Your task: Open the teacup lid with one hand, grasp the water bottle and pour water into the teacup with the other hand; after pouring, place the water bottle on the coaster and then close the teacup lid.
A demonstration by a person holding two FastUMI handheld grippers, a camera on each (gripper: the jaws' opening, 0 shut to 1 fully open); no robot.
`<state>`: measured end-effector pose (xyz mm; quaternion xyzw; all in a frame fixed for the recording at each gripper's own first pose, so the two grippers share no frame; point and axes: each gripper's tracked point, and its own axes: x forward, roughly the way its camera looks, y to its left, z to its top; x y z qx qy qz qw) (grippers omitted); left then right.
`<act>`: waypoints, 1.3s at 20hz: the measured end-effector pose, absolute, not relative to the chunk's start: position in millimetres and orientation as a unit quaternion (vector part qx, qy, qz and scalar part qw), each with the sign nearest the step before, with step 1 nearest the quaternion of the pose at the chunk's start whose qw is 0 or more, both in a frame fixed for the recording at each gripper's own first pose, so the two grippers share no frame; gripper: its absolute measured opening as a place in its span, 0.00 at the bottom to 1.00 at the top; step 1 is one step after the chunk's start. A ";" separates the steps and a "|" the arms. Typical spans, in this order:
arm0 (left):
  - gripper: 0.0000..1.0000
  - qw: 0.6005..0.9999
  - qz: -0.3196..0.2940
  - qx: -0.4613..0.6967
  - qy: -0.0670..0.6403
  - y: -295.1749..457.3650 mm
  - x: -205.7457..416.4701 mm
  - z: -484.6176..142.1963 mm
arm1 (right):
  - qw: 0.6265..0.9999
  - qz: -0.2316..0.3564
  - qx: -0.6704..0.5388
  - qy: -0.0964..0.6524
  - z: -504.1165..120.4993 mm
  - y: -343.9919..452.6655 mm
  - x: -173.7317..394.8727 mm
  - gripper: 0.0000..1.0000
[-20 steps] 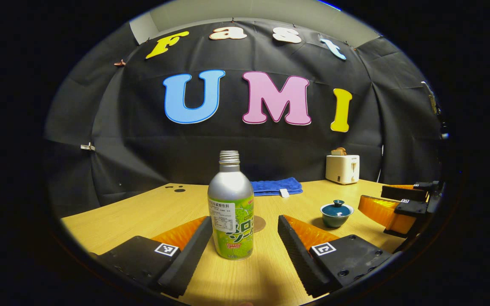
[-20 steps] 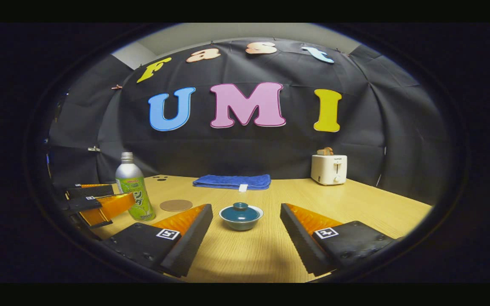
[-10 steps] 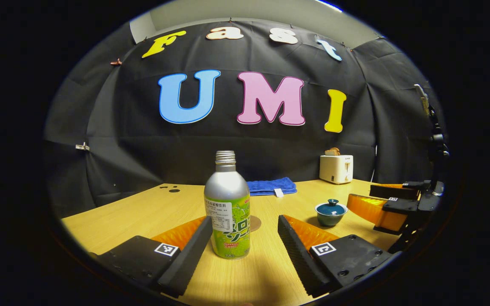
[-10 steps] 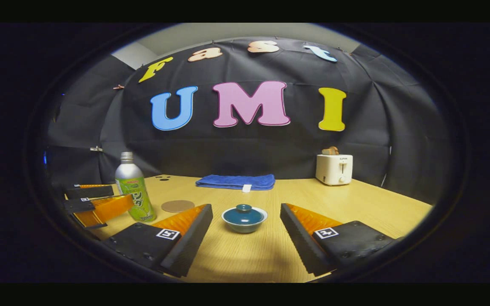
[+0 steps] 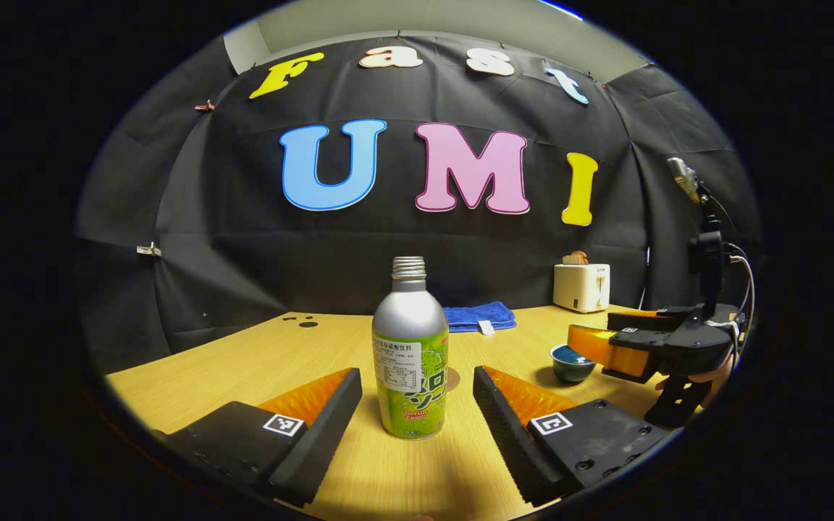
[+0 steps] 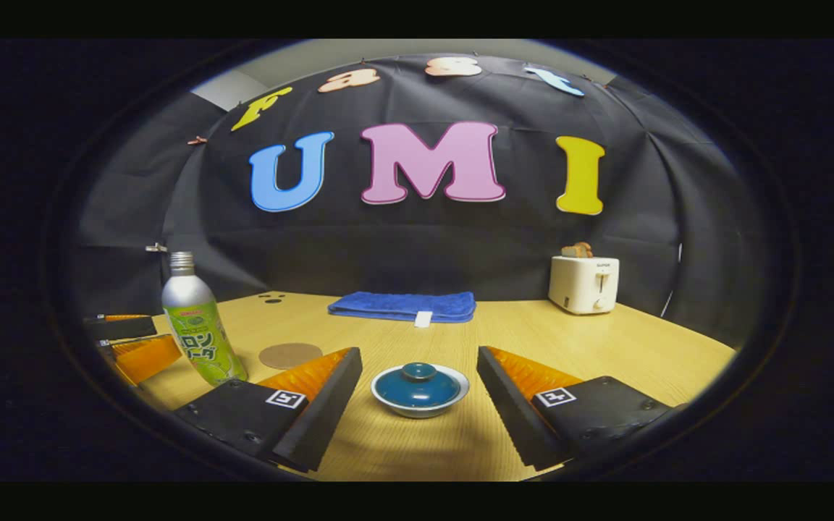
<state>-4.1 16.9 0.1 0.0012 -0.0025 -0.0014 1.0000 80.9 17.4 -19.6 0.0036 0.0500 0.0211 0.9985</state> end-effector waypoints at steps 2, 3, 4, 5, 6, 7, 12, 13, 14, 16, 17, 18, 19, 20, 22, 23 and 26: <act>0.98 1.000 -0.001 0.001 -0.003 17.4 -4.1 0.1 | 0.997 0.019 0.004 0.080 -29.0 16.9 88.7 0.99; 0.98 1.000 -0.001 0.001 -0.003 16.9 -3.6 1.4 | 0.996 0.014 0.003 0.090 -32.0 15.3 91.6 0.99; 0.98 1.000 -0.001 0.001 -0.003 16.7 -3.7 0.6 | 0.995 0.010 0.003 0.096 -33.1 13.8 94.7 0.92; 0.98 1.000 -0.001 0.001 -0.003 16.8 -4.1 1.2 | 0.995 0.008 0.002 0.097 -32.2 12.7 97.3 0.88; 0.98 1.000 -0.001 0.001 -0.003 16.9 -3.8 0.8 | 0.995 0.007 0.001 0.098 -32.7 12.8 101.1 0.83; 0.98 1.000 -0.001 0.001 -0.003 16.7 -3.8 1.3 | 0.995 0.006 -0.001 0.101 -33.9 12.8 103.5 0.81; 0.98 1.000 -0.001 0.001 -0.003 16.8 -4.3 0.9 | 0.994 0.022 -0.008 0.111 -36.0 20.2 109.8 0.71; 0.98 1.000 -0.001 0.001 -0.003 16.5 -4.4 2.1 | 0.993 0.028 -0.007 0.112 -36.7 21.4 110.9 0.69; 0.98 1.000 -0.001 0.001 -0.003 16.9 -4.7 1.1 | 0.993 0.032 -0.005 0.117 -38.8 21.4 111.4 0.61; 0.98 1.000 -0.001 0.001 -0.003 16.7 -4.6 0.8 | 0.991 0.042 0.002 0.124 -41.5 23.6 113.1 0.47; 0.98 1.000 -0.001 0.001 -0.003 16.8 -4.6 1.7 | 0.991 0.043 0.002 0.123 -40.5 24.3 112.9 0.48; 0.98 1.000 -0.001 0.001 -0.003 16.7 -4.9 0.8 | 0.992 0.041 0.000 0.123 -40.6 24.8 112.5 0.42; 0.98 1.000 -0.001 0.001 -0.003 16.6 -4.7 1.6 | 0.992 0.040 -0.003 0.123 -40.4 26.2 113.4 0.37; 0.98 1.000 -0.001 0.001 -0.002 16.5 -4.9 1.1 | 0.992 0.035 -0.006 0.121 -39.4 23.7 111.0 0.40; 0.98 1.000 -0.001 0.001 -0.002 16.7 -5.2 0.4 | 0.992 0.034 -0.011 0.120 -38.6 23.0 111.7 0.33; 0.98 1.000 -0.001 0.001 -0.002 17.0 -4.9 1.5 | 0.992 0.033 -0.011 0.119 -39.6 23.4 113.7 0.27; 0.98 1.000 -0.001 0.001 -0.002 16.6 -4.3 0.5 | 0.992 0.038 -0.003 0.118 -38.4 23.6 112.2 0.30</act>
